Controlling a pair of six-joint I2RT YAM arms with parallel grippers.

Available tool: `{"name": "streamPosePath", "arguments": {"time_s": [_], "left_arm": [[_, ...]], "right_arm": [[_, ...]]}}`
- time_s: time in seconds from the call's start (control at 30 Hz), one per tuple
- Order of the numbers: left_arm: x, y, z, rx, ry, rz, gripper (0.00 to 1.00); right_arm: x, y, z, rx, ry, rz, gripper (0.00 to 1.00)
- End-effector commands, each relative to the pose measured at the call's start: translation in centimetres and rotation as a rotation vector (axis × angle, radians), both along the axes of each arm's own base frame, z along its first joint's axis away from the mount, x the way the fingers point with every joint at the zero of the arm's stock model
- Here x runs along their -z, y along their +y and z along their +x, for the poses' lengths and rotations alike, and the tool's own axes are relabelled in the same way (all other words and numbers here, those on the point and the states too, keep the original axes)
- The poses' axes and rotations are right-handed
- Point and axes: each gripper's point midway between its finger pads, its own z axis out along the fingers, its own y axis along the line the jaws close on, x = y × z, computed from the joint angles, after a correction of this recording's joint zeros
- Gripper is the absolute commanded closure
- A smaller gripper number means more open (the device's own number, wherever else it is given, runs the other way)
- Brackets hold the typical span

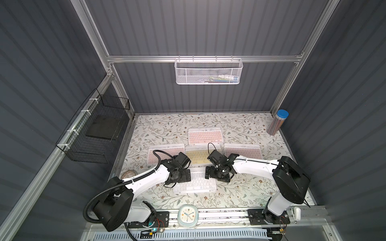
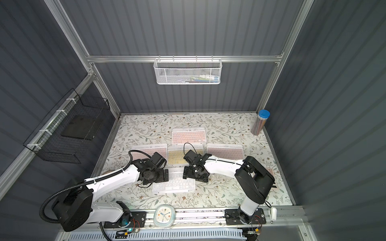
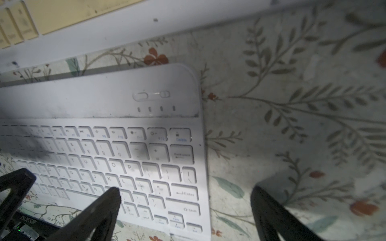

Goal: Stack the numeric keypads
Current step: Pick up the numeric keypad from the center of the board.

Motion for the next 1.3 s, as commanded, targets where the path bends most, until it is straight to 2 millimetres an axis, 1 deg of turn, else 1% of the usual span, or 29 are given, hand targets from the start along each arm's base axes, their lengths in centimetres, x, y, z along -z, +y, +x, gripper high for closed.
{"name": "streamPosePath", "arguments": {"time_s": [0.0, 0.33, 0.53, 0.77, 0.93, 1.13, 1.27], "left_arm": [[0.9, -0.2, -0.6, 0.0, 0.035, -0.003, 0.0], [1.8, -0.9, -1.1, 0.011, 0.062, -0.041, 0.0], [1.9, -2.0, -1.0, 0.021, 0.06, -0.102, 0.0], [2.4, -2.7, -1.2, 0.028, 0.076, -0.137, 0.0], [2.4, -2.9, -1.2, 0.03, 0.076, -0.149, 0.0], [2.6, -3.3, -1.3, 0.037, 0.083, -0.17, 0.0], [2.7, -3.6, -1.5, 0.048, 0.087, -0.191, 0.0]], "right_arm": [[0.7, -0.7, -0.5, -0.019, 0.019, -0.065, 0.01], [0.8, 0.1, -0.6, -0.046, 0.025, -0.064, 0.01], [1.0, 0.5, -0.9, -0.065, 0.041, -0.05, 0.01], [1.3, 0.4, -1.1, -0.067, 0.05, -0.062, 0.01], [1.5, 0.4, -1.1, -0.068, 0.058, -0.063, 0.01], [1.7, 1.1, -1.2, -0.076, 0.066, -0.026, 0.01], [1.4, 2.3, -1.3, -0.1, 0.058, 0.074, 0.01]]}}
